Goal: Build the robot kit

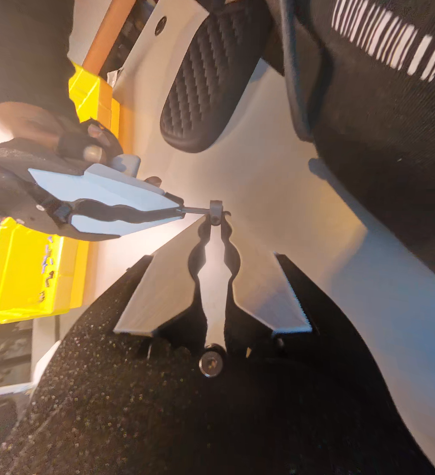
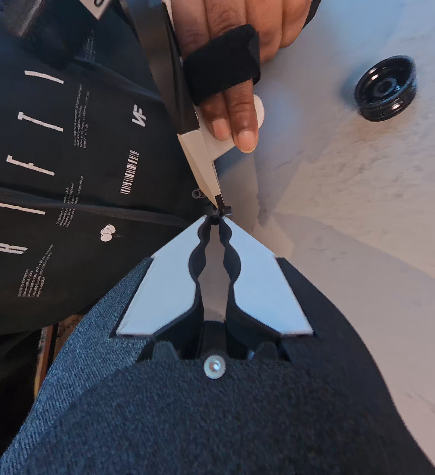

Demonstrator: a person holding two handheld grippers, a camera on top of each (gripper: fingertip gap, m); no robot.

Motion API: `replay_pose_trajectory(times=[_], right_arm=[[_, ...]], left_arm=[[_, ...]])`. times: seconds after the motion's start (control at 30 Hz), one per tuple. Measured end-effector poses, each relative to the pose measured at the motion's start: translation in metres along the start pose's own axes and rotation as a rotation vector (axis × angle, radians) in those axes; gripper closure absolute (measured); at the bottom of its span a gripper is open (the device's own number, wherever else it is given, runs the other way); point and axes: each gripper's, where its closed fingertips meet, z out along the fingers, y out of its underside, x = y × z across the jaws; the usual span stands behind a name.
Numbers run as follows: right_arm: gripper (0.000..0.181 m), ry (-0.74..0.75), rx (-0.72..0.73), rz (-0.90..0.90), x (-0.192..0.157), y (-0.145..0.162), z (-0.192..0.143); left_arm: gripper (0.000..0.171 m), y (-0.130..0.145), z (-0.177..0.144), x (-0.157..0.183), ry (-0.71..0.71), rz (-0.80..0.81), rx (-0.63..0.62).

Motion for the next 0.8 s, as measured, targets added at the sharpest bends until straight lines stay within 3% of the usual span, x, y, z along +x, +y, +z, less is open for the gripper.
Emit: replay_pose_trajectory(times=[0.53,0.67,0.8], right_arm=[[0.177,-0.194,-0.146,0.001,-0.025,0.015,0.015],[0.175,-0.144,-0.137,-0.067,-0.022,0.017,0.012],[0.174,-0.087,-0.035,-0.135,-0.023,0.009,0.001]], left_arm=[[0.166,-0.027,0.002,0.017,0.176,-0.169,0.168],[0.166,-0.027,0.004,0.014,0.171,-0.226,0.183],[0.165,-0.029,0.0,0.004,0.122,-0.215,0.186]])
